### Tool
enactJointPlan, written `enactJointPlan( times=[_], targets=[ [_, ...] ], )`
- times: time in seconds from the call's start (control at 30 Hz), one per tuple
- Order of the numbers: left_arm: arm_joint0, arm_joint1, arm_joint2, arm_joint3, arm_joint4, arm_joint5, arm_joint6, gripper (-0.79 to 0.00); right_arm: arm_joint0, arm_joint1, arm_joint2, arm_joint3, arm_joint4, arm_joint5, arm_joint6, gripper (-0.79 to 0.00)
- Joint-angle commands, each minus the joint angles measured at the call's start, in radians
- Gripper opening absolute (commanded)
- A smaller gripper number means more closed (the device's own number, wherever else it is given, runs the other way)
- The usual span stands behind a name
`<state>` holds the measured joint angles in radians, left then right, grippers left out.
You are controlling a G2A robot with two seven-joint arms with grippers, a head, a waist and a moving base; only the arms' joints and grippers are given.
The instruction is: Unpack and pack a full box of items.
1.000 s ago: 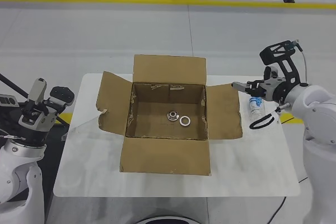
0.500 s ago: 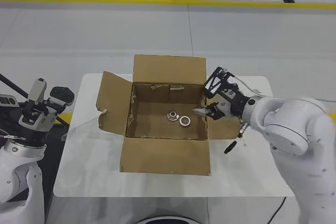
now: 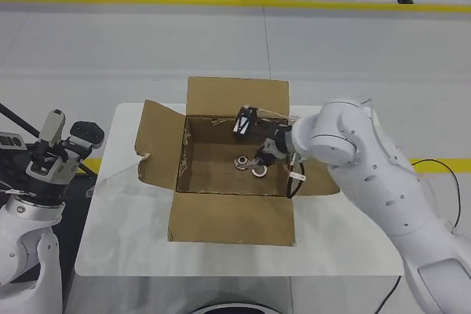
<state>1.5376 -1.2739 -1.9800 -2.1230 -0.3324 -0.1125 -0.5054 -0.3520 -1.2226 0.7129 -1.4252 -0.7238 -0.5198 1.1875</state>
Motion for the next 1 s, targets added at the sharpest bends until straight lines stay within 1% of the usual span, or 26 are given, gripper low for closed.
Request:
enactJointPlan(
  times=[0.0, 0.03, 0.07, 0.27, 0.33, 0.37, 0.43, 0.47, 0.53, 0.63, 0.8, 0.97],
  targets=[
    [0.0, 0.0, 0.0, 0.0, 0.0, 0.0, 0.0, 0.0, 0.02, -0.019, -0.049, 0.049, -0.001, 0.003, -0.012, 0.0],
    [0.0, 0.0, 0.0, 0.0, 0.0, 0.0, 0.0, 0.0, 0.028, -0.028, -0.068, 0.075, 0.003, 0.003, -0.021, 0.0],
    [0.0, 0.0, 0.0, 0.0, 0.0, 0.0, 0.0, 0.0, 0.037, -0.037, -0.087, 0.103, 0.0, 0.006, -0.024, -0.022],
    [0.0, 0.0, 0.0, 0.0, 0.0, 0.0, 0.0, 0.0, 0.076, -0.089, -0.178, 0.243, -0.016, 0.028, -0.048, -0.08],
    [0.0, 0.0, 0.0, 0.0, 0.0, 0.0, 0.0, 0.0, 0.086, -0.105, -0.201, 0.281, -0.021, 0.035, -0.053, -0.114],
    [0.0, 0.0, 0.0, 0.0, 0.0, 0.0, 0.0, 0.0, 0.091, -0.113, -0.212, 0.298, -0.026, 0.035, -0.052, -0.169],
    [0.0, 0.0, 0.0, 0.0, 0.0, 0.0, 0.0, 0.0, 0.1, -0.127, -0.232, 0.331, -0.035, 0.041, -0.048, -0.228],
    [0.0, 0.0, 0.0, 0.0, 0.0, 0.0, 0.0, 0.0, 0.104, -0.135, -0.244, 0.345, -0.042, 0.045, -0.043, -0.274],
    [0.0, 0.0, 0.0, 0.0, 0.0, 0.0, 0.0, 0.0, 0.113, -0.151, -0.266, 0.372, -0.057, 0.055, -0.034, -0.397],
    [0.0, 0.0, 0.0, 0.0, 0.0, 0.0, 0.0, 0.0, 0.124, -0.177, -0.298, 0.416, -0.083, 0.075, -0.021, -0.403],
    [0.0, 0.0, 0.0, 0.0, 0.0, 0.0, 0.0, 0.0, 0.14, -0.219, -0.337, 0.504, -0.103, 0.08, -0.01, -0.403],
    [0.0, 0.0, 0.0, 0.0, 0.0, 0.0, 0.0, 0.0, 0.151, -0.258, -0.359, 0.593, -0.113, 0.086, -0.033, -0.413]
  ],
)
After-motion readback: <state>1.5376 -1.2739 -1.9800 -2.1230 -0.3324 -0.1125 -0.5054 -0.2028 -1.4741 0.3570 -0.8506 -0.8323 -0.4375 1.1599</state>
